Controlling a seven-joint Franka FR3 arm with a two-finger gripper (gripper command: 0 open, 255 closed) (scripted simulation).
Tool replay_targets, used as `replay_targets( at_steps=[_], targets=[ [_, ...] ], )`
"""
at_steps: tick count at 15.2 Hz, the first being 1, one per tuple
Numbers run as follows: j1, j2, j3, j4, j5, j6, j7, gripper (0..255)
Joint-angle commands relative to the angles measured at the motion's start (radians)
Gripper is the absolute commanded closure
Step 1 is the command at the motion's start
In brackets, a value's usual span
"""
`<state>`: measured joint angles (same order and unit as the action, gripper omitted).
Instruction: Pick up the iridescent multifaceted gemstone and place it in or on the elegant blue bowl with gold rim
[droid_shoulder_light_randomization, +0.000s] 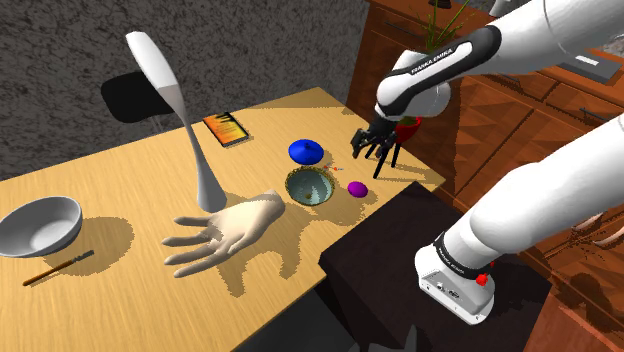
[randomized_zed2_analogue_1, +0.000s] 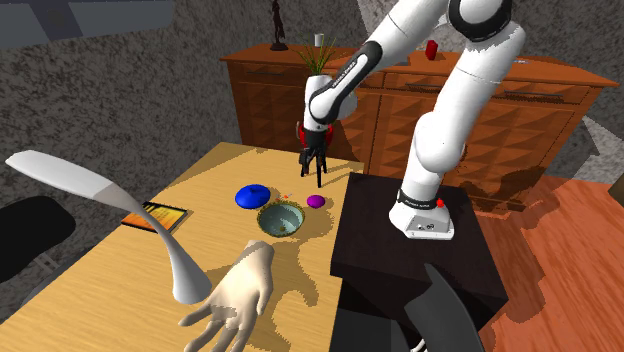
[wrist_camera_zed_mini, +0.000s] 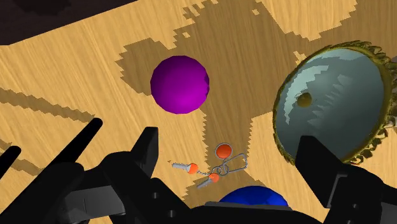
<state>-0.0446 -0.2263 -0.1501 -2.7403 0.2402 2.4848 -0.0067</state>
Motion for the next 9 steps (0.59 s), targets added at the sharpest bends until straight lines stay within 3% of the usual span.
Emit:
replay_targets(
  at_steps=[1, 6, 9],
  targets=[
    [0.01, 0.081, -0.019, -0.006, 0.052, 0.078, -0.047, 0],
    [0.029, 0.314, -0.032, 0.041, 0.283, 0.222, -0.231, 0],
    [-0.006, 0.458, 0.012, 0.094, 0.453, 0.281, -0.367, 0]
  ],
)
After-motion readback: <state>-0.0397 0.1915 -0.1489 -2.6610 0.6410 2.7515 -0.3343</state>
